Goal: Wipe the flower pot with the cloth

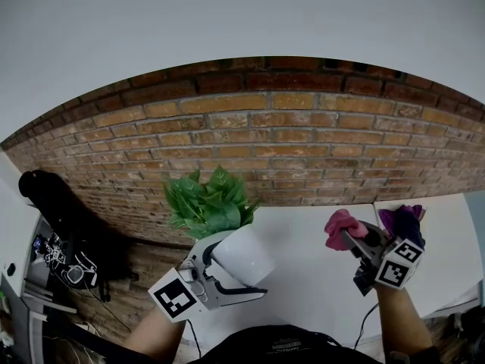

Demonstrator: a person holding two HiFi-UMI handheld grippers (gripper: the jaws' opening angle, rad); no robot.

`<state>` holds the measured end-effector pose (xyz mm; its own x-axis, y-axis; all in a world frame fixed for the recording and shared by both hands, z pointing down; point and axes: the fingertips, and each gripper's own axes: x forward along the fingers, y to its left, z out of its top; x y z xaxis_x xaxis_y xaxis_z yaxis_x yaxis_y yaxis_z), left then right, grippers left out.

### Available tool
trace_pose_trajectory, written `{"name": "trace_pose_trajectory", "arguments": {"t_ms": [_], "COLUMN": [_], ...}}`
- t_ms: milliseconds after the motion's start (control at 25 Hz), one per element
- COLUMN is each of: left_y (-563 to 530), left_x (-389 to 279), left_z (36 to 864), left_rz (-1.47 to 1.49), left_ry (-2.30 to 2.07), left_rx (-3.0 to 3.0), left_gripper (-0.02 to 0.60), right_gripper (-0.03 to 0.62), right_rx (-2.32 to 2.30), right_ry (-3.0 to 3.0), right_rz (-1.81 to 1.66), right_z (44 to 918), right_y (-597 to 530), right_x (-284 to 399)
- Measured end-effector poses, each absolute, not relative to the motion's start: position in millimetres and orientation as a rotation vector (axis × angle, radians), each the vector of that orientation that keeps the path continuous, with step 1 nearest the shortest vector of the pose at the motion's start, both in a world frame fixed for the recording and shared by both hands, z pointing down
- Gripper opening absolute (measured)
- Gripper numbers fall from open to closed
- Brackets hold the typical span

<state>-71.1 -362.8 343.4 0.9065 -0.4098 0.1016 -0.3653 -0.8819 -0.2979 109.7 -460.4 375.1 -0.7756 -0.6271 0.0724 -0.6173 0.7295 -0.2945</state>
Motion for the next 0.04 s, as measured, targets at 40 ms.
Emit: {"name": "trace_pose_trajectory", "arguments": {"t_ms": [40], "left_y": [-362.9], "left_x": [-71.1], "left_z": [343.4], "left_rz": [-0.229], "left_ry": [0.586], "left_rx": [-2.805], "left_gripper": [0.517], "right_gripper": [0.081], "right_rx": [-1.039], "right_ry": [2.893], "right_rz": [-0.474], "right_z": [375.1], "right_y": [-460.4], "right_x": [109.4]}}
